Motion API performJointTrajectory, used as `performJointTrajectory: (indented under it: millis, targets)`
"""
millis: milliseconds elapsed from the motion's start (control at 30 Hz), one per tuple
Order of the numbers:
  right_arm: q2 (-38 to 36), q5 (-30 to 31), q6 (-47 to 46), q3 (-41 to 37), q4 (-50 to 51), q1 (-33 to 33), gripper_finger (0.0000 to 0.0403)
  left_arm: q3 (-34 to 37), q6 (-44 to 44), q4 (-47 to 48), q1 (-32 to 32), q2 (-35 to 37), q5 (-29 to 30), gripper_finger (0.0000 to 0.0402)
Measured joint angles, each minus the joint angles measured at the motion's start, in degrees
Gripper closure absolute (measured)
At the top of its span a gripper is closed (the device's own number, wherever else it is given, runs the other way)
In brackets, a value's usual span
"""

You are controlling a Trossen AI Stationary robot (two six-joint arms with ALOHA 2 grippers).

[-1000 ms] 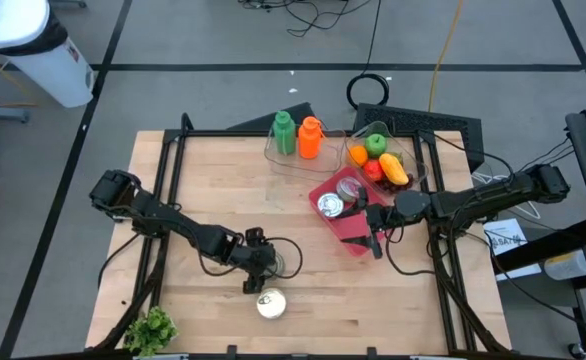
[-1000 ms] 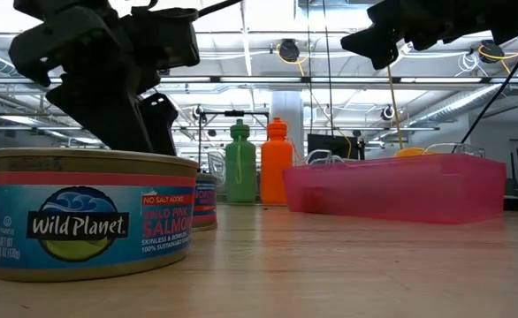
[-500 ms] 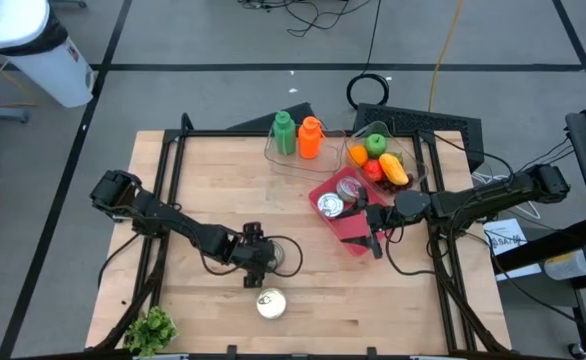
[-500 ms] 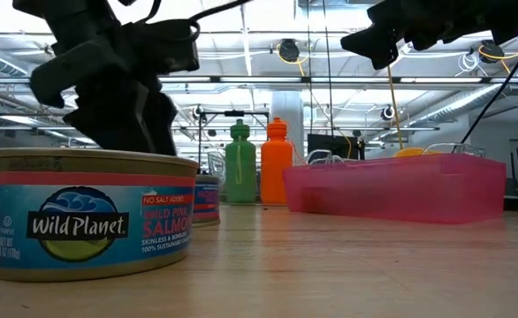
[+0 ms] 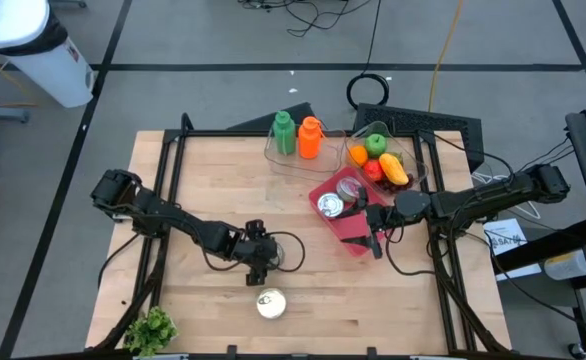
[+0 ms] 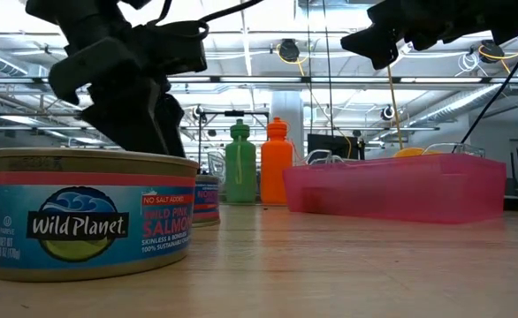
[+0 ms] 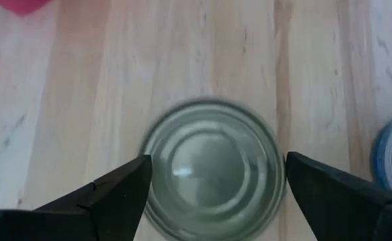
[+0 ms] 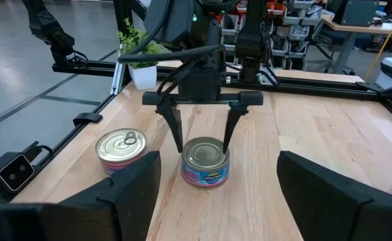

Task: Pick & Place Food Item
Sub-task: Put the top blue and pink tuna can into the pink bin

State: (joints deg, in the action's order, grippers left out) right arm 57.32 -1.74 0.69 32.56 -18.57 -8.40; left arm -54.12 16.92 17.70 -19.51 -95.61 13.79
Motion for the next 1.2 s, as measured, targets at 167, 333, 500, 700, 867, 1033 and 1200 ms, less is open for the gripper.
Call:
performJointTrajectory:
  millis: [167,333,500,700,867,1033,1200]
  targets:
    - [0.00,0.00,0.34,0.00,0.00,0.00,0.0124,-0.01,5.00,-0.19,0.20,0.05,-5.04,0.0050]
    - [0.00,0.00,0.35,0.00,0.00,0.00,0.0124,-0.14,6.30,-1.29,1.25,0.11,-9.41,0.0048]
    - [0.00,0.00,0.08,0.00,0.00,0.00,0.0124,-0.12,6.20,-1.90,1.70,0.11,-9.03,0.0038]
    - [0.00,0.00,0.04,0.00,0.00,0.00,0.0124,-0.07,6.85,-2.88,2.43,0.04,-8.20,0.0040]
    - [0.00,0.00,0.04,0.00,0.02,0.00,0.0124,-0.07,11.69,-1.22,3.53,0.04,-4.00,0.0025]
    - [0.00,0.00,0.02,0.00,0.28,0.00,0.0124,0.01,7.03,-0.57,2.04,0.04,-1.10,0.0004]
    - [0.00,0.00,0.02,0.00,0.35,0.02,0.0124,0.01,6.80,-0.48,1.14,0.04,4.70,0.0008]
